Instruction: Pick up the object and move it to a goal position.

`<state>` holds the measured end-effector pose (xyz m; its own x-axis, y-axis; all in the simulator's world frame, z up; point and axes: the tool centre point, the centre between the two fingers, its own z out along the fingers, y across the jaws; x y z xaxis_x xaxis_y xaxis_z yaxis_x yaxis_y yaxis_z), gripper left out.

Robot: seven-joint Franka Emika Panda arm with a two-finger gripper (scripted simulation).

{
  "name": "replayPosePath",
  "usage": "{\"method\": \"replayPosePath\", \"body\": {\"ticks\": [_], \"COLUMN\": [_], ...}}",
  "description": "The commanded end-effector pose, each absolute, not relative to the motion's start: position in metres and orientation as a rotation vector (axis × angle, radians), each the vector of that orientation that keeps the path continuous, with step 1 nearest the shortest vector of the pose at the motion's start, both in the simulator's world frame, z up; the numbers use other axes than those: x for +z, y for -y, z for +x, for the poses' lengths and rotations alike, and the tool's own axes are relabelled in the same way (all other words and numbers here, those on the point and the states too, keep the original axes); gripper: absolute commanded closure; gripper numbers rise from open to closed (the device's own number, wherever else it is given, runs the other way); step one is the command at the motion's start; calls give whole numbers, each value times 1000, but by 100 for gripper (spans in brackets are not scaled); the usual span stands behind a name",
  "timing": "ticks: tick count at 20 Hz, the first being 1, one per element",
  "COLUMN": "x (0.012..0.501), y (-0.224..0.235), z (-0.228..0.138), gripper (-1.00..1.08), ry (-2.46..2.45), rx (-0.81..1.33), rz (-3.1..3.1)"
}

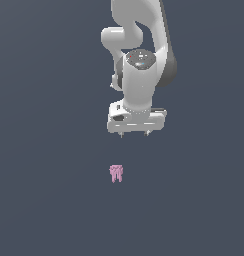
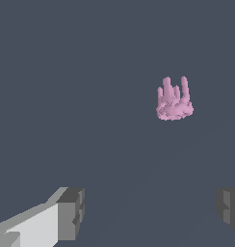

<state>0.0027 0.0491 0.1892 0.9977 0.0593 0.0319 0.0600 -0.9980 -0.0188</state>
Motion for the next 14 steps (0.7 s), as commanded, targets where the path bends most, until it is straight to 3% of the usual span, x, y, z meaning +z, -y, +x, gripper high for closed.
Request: {"method": "replayPosePath", "body": {"ticks": [1,14], "x": [188,164], "y": [-47,-29], "z": [3,38], "gripper": [-92,-92], "ry": [89,48], "rx": [-47,-34], "rz": [-3121,-3124]}}
